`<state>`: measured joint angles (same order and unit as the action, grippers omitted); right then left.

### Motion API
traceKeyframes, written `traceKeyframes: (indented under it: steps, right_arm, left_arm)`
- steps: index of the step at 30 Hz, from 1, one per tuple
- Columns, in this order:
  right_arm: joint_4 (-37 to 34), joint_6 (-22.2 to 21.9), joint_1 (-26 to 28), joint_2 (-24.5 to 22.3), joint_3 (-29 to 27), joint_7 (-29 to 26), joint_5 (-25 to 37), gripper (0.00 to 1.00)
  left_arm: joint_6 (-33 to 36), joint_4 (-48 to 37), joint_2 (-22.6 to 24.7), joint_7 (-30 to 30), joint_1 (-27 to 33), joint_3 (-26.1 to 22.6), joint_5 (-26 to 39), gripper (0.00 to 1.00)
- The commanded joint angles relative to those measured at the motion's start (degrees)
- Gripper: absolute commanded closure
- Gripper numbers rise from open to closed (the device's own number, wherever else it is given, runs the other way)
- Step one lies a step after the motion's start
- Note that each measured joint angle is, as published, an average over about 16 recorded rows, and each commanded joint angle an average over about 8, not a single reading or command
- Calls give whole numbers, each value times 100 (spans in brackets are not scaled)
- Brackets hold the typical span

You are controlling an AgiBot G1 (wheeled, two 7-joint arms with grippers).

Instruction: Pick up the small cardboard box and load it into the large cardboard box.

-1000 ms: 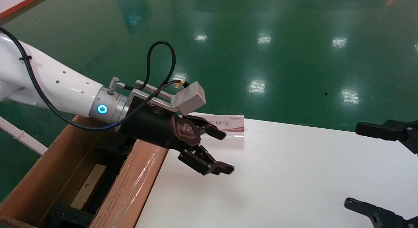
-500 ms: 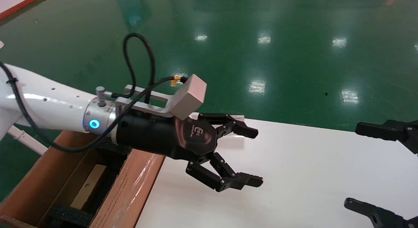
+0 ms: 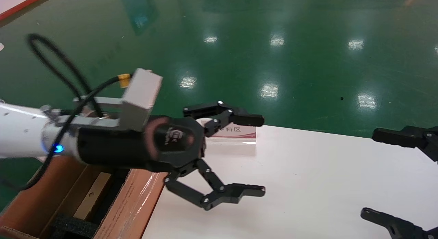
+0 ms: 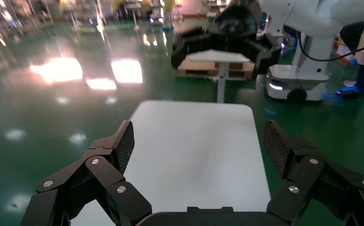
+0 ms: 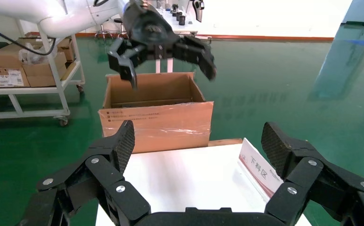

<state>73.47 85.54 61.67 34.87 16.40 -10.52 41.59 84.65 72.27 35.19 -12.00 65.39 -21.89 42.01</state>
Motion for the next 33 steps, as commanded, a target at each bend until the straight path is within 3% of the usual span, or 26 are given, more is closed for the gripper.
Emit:
traceKeyframes:
  steps: [1, 33]
  right_arm:
    - [1, 1, -1, 1, -3, -2, 2, 0]
    - [9, 15, -11, 14, -40, -23, 27, 0]
  left_arm:
    - [78, 96, -13, 93, -283, 435, -11, 0]
    - [111, 130, -20, 132, -400, 619, -22, 0]
